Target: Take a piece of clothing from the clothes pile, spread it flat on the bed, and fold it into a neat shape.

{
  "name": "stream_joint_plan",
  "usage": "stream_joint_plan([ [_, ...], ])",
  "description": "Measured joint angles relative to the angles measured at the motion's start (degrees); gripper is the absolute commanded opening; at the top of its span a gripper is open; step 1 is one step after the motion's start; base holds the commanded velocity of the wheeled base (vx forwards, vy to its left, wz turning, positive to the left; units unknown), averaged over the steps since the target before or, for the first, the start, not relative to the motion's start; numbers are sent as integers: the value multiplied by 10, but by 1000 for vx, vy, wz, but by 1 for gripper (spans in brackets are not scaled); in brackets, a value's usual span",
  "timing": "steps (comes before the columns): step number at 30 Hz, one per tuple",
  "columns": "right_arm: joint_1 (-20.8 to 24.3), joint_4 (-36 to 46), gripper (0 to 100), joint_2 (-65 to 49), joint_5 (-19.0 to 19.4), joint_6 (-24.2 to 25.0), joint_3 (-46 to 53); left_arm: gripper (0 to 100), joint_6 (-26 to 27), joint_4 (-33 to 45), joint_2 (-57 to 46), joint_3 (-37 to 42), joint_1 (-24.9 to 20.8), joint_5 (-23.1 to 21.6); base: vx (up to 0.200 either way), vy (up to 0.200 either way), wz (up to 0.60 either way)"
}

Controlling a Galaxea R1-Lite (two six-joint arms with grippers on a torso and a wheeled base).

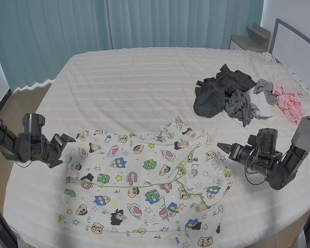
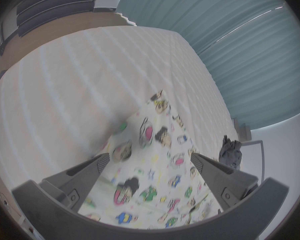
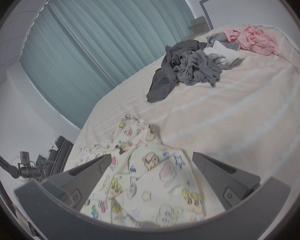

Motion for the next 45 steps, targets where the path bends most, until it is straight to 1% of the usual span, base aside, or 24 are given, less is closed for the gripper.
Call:
stream_joint_plan([
  [5, 8, -60, 100, -34, 4, -5, 80, 100, -12, -67, -77, 146, -18, -7, -200, 0, 0],
  [11, 32, -172, 100, -49, 9, -9, 198, 100, -49, -138, -185, 313, -51, -13, -200, 0, 0],
  [14, 43, -215, 100, -47, 18, -4, 258, 100, -67, -165, -236, 372, -65, -16, -200, 0, 0],
  [18, 58, -236, 100, -41, 54, 5, 308, 100, -83, -184, -287, 417, -79, -18, -150, 0, 0],
  [21, 68, -237, 100, -38, 70, 6, 329, 100, -87, -189, -295, 428, -84, -18, 0, 0, 0],
  [24, 79, -237, 100, -36, 74, 7, 341, 100, -88, -190, -284, 429, -86, -14, 0, 0, 0],
  [27, 90, -238, 100, -35, 74, 8, 344, 100, -89, -192, -261, 423, -89, 1, 0, 0, 0],
  [30, 97, -238, 100, -34, 74, 9, 346, 100, -93, -202, -224, 412, -93, 24, 0, 0, 0],
  [36, 112, -238, 100, -31, 73, 17, 346, 100, -118, -241, -124, 376, -108, 69, 0, 0, 0],
  [42, 130, -238, 100, -28, 62, 25, 346, 100, -133, -283, -21, 330, -136, 150, 0, 0, 0],
  [45, 138, -238, 100, -27, 57, 27, 346, 100, -135, -291, 18, 307, -145, 164, 0, 0, 0],
])
